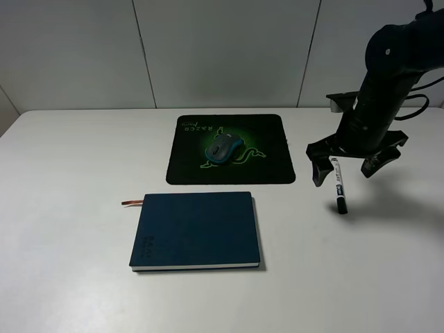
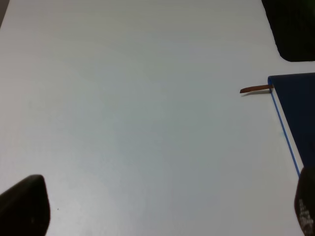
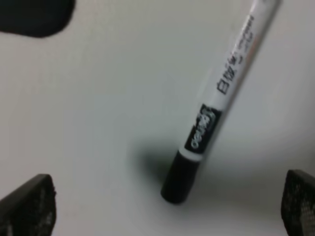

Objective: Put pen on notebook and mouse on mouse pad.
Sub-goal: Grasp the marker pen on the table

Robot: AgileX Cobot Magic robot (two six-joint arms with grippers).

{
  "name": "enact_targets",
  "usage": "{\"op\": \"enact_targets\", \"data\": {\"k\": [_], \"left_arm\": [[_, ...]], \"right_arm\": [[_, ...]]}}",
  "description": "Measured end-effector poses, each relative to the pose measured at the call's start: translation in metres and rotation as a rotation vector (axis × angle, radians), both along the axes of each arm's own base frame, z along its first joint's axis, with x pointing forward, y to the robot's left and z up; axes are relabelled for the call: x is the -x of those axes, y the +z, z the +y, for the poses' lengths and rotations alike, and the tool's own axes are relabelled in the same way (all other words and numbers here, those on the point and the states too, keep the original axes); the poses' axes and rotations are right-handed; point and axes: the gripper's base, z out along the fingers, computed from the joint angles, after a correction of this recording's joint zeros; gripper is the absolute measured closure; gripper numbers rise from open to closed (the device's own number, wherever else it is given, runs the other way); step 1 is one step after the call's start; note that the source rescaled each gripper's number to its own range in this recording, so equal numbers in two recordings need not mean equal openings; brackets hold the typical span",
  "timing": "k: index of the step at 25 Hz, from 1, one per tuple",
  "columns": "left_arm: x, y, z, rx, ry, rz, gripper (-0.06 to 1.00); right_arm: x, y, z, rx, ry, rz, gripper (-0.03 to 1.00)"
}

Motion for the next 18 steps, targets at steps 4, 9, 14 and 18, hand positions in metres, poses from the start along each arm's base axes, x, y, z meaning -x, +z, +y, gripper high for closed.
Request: {"op": "enact_targets", "data": {"k": [4,9,14,18], "left_arm": [[0.0,0.0,0.0,0.0,0.0,0.0,-0.05],[0.0,0.0,0.0,0.0,0.0,0.0,-0.05],[0.0,0.0,0.0,0.0,0.0,0.0,-0.05],[0.0,0.0,0.0,0.0,0.0,0.0,-0.05]], "right_arm": [[-0.004,-0.009,-0.002,-0.007,-0.002,0.002,-0.03],[-0.01,-0.016,-0.014,-0.035,-0.044,0.002,-0.03],[-0.015,-0.028,-0.023,-0.041,-0.079,0.014,-0.03],[-0.017,-0.035,-0.023,-0.044,-0.084,0.012,-0.03]]}}
